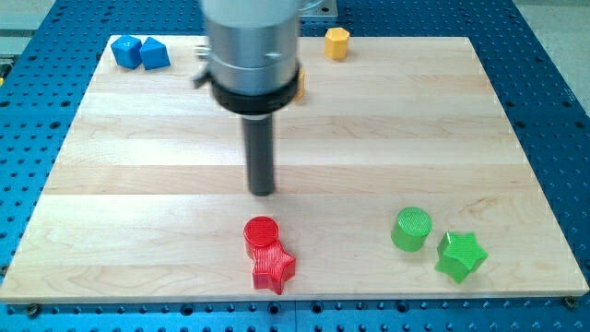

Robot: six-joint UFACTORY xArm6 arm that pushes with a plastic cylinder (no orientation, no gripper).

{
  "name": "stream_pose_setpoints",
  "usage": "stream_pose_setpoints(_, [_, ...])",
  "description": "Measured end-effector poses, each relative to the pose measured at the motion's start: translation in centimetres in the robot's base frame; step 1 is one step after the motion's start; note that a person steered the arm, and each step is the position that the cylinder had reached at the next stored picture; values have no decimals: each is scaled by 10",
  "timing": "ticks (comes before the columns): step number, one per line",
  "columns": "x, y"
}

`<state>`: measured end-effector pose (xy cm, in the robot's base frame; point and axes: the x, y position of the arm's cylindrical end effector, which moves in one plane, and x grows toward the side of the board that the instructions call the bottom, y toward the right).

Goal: Push the yellow hexagon into the yellow heart

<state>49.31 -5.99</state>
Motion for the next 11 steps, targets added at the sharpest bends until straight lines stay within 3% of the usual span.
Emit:
stream_pose_setpoints(1, [-38, -30])
stream_pose_setpoints(3, [-157, 146])
stream_pose_setpoints(5, [-293, 228])
stream_pose_setpoints(7, [-301, 198])
stream_pose_setpoints(8, [-297, 130])
stream_pose_setpoints(10, [-144, 82])
stream_pose_setpoints(11, [-164, 97])
